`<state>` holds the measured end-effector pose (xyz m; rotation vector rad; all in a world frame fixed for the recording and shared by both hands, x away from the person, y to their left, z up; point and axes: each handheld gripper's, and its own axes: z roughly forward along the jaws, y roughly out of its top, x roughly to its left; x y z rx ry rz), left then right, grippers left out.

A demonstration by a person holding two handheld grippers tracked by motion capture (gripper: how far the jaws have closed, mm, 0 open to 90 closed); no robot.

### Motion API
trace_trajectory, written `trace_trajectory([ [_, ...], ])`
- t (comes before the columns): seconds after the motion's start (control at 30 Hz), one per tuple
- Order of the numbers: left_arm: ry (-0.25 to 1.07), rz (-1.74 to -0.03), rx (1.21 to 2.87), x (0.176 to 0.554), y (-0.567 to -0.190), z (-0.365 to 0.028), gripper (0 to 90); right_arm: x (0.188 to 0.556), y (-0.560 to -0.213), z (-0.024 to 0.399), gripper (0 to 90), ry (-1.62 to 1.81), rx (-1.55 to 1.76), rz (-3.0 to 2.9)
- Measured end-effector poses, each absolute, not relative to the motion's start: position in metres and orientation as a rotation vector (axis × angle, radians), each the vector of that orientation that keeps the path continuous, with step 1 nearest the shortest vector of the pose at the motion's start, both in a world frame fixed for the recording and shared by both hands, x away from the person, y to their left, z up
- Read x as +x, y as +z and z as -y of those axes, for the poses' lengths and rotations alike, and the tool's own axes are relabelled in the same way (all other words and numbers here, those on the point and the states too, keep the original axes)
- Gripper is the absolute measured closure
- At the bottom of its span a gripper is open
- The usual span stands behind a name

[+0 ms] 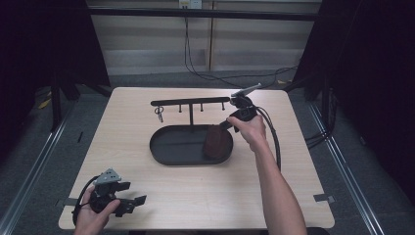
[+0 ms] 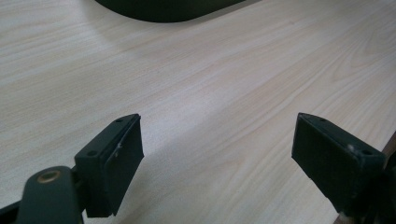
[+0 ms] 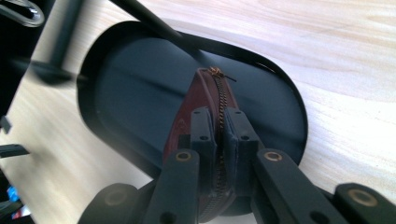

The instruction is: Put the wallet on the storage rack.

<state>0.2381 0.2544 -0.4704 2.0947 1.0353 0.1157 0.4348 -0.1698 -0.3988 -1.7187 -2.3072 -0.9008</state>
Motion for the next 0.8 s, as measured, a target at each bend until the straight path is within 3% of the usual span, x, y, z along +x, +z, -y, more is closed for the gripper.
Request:
trace_trajectory([
  [0.8,0.114,-1.036,2.099,0.238,-0.471,-0.255,16.4,0.440,-0.448,0.171,83.1,-0.989,-1.746,2.273],
])
